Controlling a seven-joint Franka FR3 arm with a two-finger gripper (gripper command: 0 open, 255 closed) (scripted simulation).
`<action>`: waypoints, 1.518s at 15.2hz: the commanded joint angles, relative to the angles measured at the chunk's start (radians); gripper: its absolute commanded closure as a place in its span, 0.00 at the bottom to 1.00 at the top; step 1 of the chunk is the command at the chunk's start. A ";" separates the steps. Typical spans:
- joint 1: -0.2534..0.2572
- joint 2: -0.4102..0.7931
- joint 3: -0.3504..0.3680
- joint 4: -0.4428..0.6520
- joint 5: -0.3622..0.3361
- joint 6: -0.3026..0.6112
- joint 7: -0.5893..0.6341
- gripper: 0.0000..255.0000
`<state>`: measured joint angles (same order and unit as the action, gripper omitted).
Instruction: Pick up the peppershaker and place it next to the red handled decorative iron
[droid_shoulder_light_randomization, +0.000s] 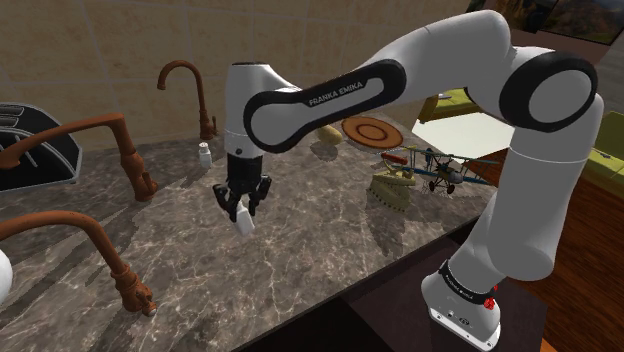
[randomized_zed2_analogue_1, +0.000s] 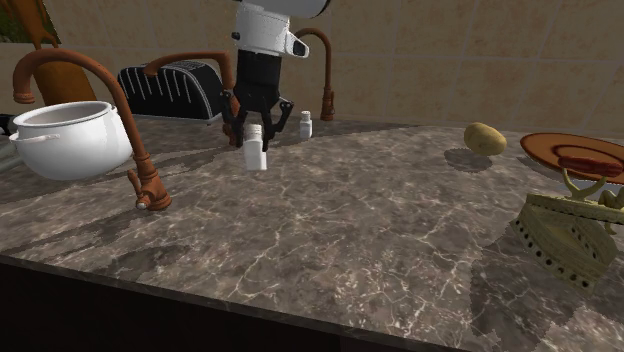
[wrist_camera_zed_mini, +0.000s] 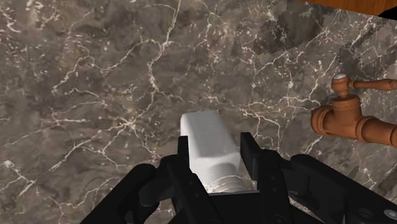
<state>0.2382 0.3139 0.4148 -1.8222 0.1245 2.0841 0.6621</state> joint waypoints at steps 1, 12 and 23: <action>-0.001 -0.012 0.002 0.010 0.004 -0.022 0.003 1.00; -0.007 -0.059 0.007 0.099 0.015 -0.154 0.018 1.00; -0.009 -0.081 0.010 0.219 0.017 -0.292 0.039 1.00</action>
<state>0.2301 0.2347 0.4247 -1.6122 0.1413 1.8030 0.6996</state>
